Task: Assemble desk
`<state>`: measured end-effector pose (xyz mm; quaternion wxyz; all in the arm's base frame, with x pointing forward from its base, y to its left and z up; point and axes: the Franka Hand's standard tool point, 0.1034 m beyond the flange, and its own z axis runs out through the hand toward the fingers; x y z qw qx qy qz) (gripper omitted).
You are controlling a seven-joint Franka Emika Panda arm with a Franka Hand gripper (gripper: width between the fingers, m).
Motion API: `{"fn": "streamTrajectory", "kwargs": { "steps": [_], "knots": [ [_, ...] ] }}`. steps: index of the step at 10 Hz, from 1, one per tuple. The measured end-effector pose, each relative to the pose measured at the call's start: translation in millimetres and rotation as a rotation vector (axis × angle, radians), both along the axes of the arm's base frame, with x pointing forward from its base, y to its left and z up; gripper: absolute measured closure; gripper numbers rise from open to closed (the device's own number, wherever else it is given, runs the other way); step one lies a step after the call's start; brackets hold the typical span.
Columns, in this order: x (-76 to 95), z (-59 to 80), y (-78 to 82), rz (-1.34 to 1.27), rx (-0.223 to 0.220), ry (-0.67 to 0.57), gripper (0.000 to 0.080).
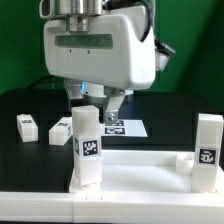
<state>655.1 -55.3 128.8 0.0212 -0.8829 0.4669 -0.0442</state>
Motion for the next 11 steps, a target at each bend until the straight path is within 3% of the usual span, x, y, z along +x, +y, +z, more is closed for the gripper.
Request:
{"fn": "streamTrajectory", "kwargs": {
  "steps": [2,11],
  "knots": [
    [0.8,-0.2,8.5,0.071,-0.006,0.000,0.0150],
    [-2.6,-3.4,6.1,0.858,-0.091,0.015,0.0150]
  ]
}}
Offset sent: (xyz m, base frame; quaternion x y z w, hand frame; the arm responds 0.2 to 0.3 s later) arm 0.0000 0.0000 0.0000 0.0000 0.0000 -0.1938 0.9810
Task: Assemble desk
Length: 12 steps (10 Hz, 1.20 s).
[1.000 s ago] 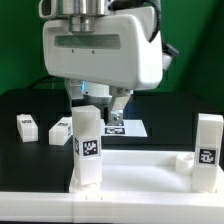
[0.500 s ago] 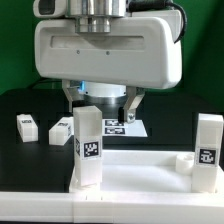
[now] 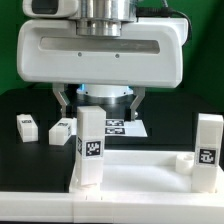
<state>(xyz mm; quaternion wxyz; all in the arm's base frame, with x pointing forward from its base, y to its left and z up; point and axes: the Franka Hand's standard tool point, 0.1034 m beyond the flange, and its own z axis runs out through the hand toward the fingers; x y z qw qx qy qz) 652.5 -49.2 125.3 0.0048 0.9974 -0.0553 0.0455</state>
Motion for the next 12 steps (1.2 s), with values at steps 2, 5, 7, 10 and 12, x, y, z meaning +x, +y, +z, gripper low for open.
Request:
{"fn": "streamTrajectory", "kwargs": {
  "steps": [2,5,7,10,12],
  "knots": [
    [-0.3,-0.1,-3.1,0.169,-0.016,0.003,0.0150],
    [-1.8,-2.6,-9.5,0.277,-0.028,0.005,0.0150],
    [-1.8,-2.7,-9.2,0.277,-0.028,0.005,0.0415],
    [-1.8,-2.8,-9.2,0.249,-0.025,0.005,0.0511],
    [-1.8,-2.8,-8.9,0.225,-0.022,0.004,0.0511]
  ]
}}
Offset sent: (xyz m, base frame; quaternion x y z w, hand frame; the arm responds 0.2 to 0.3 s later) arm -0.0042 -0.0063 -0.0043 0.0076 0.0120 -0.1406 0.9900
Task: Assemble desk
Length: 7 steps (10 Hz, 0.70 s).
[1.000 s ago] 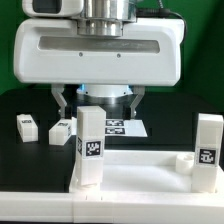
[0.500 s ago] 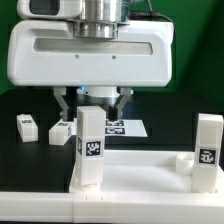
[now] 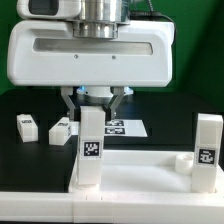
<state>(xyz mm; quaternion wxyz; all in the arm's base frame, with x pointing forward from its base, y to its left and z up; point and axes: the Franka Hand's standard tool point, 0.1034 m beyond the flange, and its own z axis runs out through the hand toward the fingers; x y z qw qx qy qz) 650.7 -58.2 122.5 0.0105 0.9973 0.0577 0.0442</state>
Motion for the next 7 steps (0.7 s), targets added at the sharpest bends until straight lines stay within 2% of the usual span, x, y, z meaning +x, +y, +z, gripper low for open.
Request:
{"fn": "streamTrajectory", "kwargs": {
  "steps": [7],
  "knots": [
    [1.5,-1.9,-2.4,-0.821,0.067,-0.023,0.0509]
  ]
}}
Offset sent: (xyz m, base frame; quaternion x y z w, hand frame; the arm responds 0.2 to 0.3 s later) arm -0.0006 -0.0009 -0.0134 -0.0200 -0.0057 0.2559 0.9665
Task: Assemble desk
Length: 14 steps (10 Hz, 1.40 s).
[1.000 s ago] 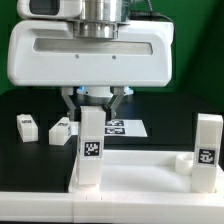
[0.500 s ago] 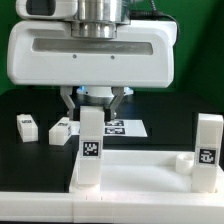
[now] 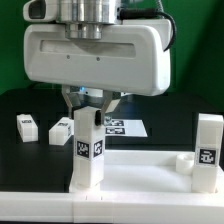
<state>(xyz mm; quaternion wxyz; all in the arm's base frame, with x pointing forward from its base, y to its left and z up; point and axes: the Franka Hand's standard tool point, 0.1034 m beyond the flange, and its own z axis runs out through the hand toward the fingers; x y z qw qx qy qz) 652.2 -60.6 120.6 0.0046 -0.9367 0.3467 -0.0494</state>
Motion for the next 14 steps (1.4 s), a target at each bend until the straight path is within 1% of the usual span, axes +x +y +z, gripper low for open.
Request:
{"fn": "streamTrajectory", "kwargs": {
  "steps": [2,4,5,6,9,10,11,12,13,14],
  "knots": [
    [-0.3,-0.5,-1.3,-0.232,0.014,-0.005,0.0509],
    [-0.9,-0.8,-4.5,-0.435,0.040,-0.011,0.0509],
    [-0.8,-0.8,-4.7,-0.500,0.046,-0.007,0.0509],
    [-1.0,-0.8,-5.7,-0.538,0.050,-0.008,0.0509],
    [-1.0,-1.0,-5.3,-0.545,0.053,-0.008,0.0509],
    [-0.9,-1.0,-5.1,-0.506,0.049,-0.007,0.0331],
    [-3.2,-1.5,-4.5,-0.420,0.041,0.010,0.0331],
    [-3.9,-0.7,-3.3,-0.288,0.030,0.022,0.0193],
    [-3.6,-0.4,-1.6,-0.181,0.022,0.023,0.0163],
    [-3.9,-0.9,0.8,-0.067,0.012,0.027,0.0163]
  ]
}}
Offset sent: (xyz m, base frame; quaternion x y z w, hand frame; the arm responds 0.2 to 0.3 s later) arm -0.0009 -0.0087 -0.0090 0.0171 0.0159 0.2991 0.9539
